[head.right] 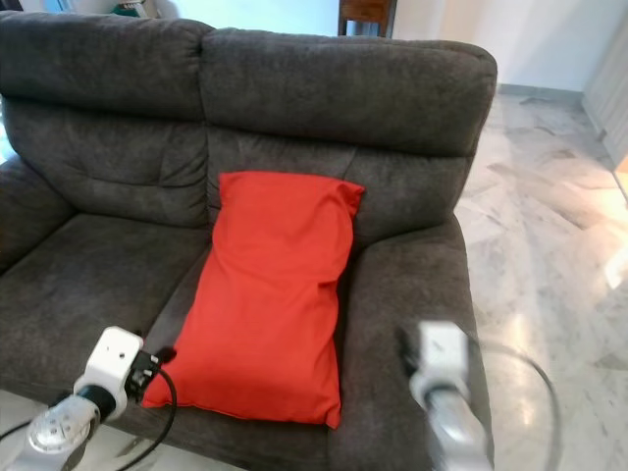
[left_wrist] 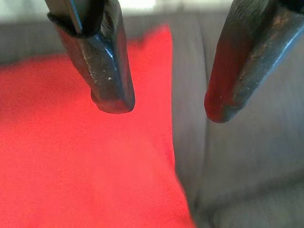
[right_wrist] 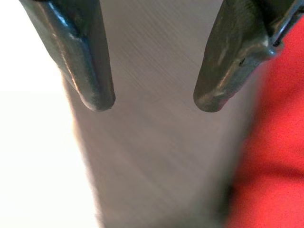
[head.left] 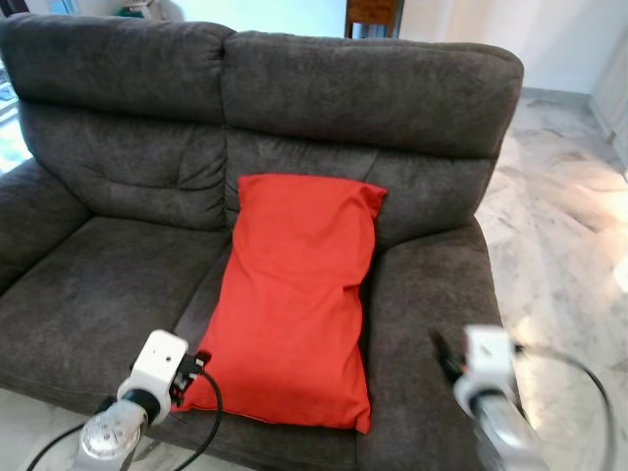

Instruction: Move the pillow to the sofa from floor

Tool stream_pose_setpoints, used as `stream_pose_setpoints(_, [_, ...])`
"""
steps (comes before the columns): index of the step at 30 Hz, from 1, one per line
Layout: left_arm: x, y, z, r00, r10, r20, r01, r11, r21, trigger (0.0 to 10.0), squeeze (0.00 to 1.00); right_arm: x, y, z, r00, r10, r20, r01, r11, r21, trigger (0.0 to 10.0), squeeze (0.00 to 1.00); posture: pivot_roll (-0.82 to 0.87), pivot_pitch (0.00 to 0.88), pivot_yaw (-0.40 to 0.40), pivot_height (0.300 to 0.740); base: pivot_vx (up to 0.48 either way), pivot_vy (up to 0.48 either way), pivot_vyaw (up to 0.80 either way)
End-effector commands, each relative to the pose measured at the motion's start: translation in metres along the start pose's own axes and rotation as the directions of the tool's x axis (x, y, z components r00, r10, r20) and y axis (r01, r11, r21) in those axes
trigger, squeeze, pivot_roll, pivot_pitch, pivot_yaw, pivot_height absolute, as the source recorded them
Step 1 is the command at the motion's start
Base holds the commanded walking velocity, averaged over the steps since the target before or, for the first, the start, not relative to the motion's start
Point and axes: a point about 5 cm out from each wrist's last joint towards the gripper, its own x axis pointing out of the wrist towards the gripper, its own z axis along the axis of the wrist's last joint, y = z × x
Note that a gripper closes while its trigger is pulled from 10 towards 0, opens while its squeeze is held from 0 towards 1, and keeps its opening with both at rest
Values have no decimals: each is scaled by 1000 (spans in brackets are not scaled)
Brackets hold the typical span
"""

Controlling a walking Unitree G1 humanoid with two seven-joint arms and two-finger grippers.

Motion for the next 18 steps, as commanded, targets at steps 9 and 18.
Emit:
stream_pose_setpoints(9, [-14, -23, -73, 957, -16, -290, -16, 994, -108, 10000, 0, -52, -42, -108, 908, -198, -368, 234, 971, 53, 10000, 0, 18, 56, 72, 740, 0, 0, 0])
stream_pose_setpoints(18, [-26, -40, -102, 891, -97, -443, 64, 994, -89, 10000, 0, -69, -26, -134, 881, -149, -449, 219, 970, 108, 10000, 0, 5, 0, 99, 740, 0, 0, 0])
